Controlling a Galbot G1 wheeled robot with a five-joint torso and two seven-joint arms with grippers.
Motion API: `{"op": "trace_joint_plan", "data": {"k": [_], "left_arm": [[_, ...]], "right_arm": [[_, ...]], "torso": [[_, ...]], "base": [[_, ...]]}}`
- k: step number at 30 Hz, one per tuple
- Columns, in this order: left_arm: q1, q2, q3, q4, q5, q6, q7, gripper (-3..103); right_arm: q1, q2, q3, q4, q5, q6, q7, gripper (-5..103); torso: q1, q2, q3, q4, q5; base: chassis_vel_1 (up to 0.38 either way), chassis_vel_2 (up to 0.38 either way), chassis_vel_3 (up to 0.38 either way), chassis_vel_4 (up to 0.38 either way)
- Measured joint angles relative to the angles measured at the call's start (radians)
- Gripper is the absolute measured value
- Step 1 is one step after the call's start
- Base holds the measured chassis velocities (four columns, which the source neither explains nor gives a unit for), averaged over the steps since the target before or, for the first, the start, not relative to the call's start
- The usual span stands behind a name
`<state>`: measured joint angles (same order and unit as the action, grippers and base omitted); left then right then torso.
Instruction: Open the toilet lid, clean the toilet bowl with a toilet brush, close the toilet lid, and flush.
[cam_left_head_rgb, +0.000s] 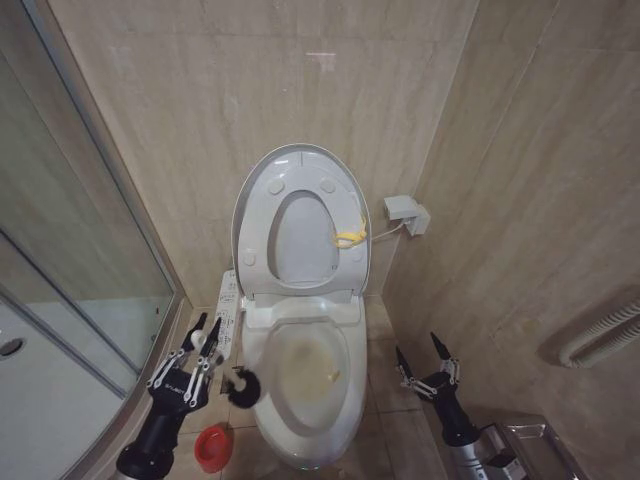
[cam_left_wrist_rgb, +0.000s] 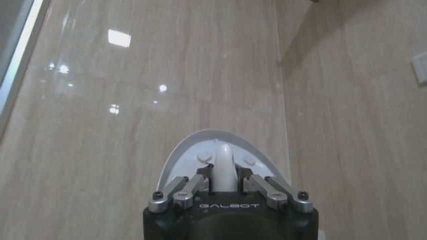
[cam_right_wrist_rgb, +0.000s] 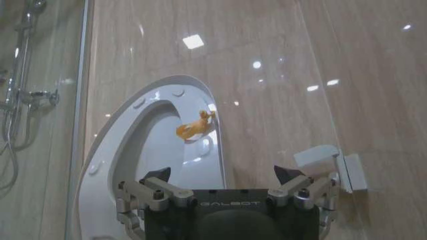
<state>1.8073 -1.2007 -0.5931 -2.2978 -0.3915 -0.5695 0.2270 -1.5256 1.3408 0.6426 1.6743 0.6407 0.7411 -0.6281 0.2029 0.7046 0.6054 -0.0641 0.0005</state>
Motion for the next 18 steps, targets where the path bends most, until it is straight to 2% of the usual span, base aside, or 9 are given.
{"op": "trace_joint_plan", "data": {"k": [7, 12, 15, 16, 17, 18], "left_arm": [[-0.08, 0.025, 0.042, 0.041, -0.021, 0.038, 0.012, 23], [-0.16, 0.068, 0.066, 0.147, -0.05, 0.05, 0.034, 23], [-0.174, 0.069, 0.062, 0.186, -0.064, 0.041, 0.043, 23], [-0.195, 0.072, 0.069, 0.203, -0.074, 0.039, 0.048, 23], [-0.23, 0.078, 0.087, 0.223, -0.083, 0.039, 0.055, 23], [-0.258, 0.083, 0.103, 0.237, -0.089, 0.04, 0.059, 23]], "right_arm": [[0.0, 0.002, -0.001, -0.007, -0.006, -0.002, 0.0, 100], [0.012, 0.016, -0.015, -0.025, -0.024, -0.006, 0.001, 100], [0.04, 0.012, -0.044, -0.048, -0.035, -0.014, 0.003, 100], [0.047, 0.013, -0.052, -0.058, -0.041, -0.015, 0.003, 100], [0.047, 0.019, -0.053, -0.065, -0.045, -0.015, 0.003, 100], [0.045, 0.026, -0.05, -0.068, -0.049, -0.015, 0.004, 100]], "torso": [[0.0, 0.0, 0.0, 0.0003, -0.0009], [0.0, 0.0, 0.0, -0.0014, -0.0015], [0.0, 0.0, 0.0, -0.0003, -0.0007], [0.0, 0.0, 0.0, 0.0012, -0.0001], [0.0, 0.0, 0.0, -0.0003, -0.0009], [0.0, 0.0, 0.0, -0.0004, -0.0012]], "base": [[0.0, 0.0, 0.0, 0.0], [0.0, 0.0, 0.0, 0.0], [0.0, 0.0, 0.0, 0.0], [0.0, 0.0, 0.0, 0.0], [0.0, 0.0, 0.0, 0.0], [0.0, 0.0, 0.0, 0.0]]}}
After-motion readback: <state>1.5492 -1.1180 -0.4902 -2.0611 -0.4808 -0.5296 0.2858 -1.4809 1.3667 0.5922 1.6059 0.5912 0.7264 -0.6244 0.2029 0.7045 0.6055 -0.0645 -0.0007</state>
